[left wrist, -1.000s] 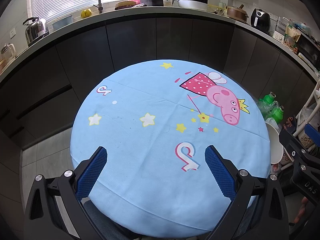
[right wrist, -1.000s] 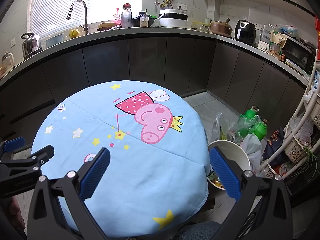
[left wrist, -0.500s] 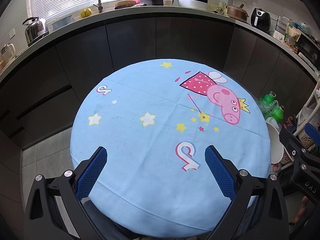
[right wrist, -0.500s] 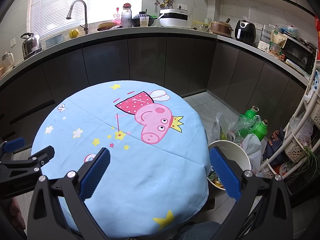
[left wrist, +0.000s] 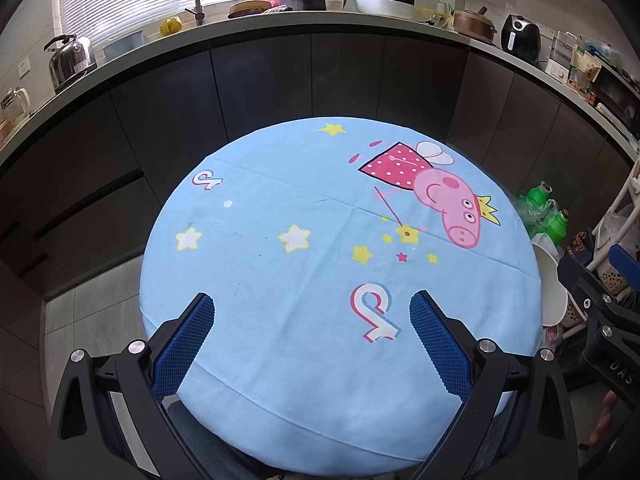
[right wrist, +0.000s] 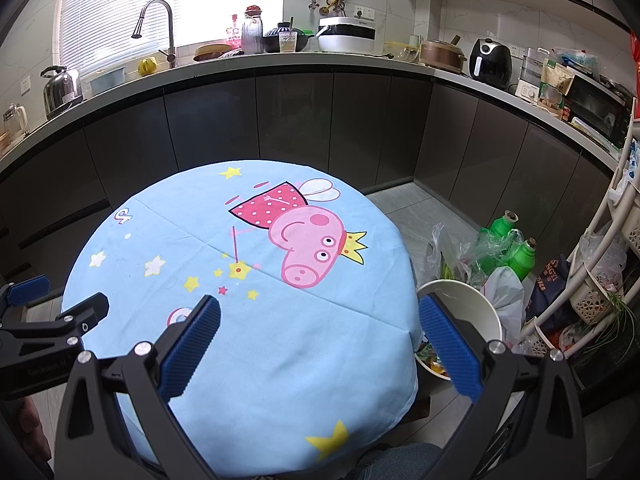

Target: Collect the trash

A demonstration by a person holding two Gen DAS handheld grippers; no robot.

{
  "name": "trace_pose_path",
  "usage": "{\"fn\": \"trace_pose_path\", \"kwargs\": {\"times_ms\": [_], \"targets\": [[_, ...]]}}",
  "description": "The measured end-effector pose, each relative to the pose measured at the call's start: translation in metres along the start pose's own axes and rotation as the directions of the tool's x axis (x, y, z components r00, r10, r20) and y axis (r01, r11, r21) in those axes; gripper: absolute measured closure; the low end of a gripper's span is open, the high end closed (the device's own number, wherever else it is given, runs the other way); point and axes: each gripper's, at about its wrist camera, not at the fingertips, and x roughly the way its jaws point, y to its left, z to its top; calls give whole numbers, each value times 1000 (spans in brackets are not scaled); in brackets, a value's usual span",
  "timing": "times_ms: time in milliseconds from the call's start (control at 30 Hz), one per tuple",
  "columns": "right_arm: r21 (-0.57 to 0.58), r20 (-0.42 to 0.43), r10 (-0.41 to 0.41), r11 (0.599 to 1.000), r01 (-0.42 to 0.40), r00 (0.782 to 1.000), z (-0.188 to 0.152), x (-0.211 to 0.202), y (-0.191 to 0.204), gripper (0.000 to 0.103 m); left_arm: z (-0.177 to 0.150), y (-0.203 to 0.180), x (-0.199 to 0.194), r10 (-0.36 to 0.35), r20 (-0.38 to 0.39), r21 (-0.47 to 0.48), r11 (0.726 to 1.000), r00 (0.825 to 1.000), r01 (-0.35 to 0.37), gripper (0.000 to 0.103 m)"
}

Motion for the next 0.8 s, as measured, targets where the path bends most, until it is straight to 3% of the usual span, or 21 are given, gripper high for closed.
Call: {"fn": "trace_pose_path", "kwargs": {"times_ms": [800], "targets": [[6,-6,4,1000,-4,1000,-3,4,-2,3,2,-4,7,13,-11,22,1000,1000,-13,8]]}}
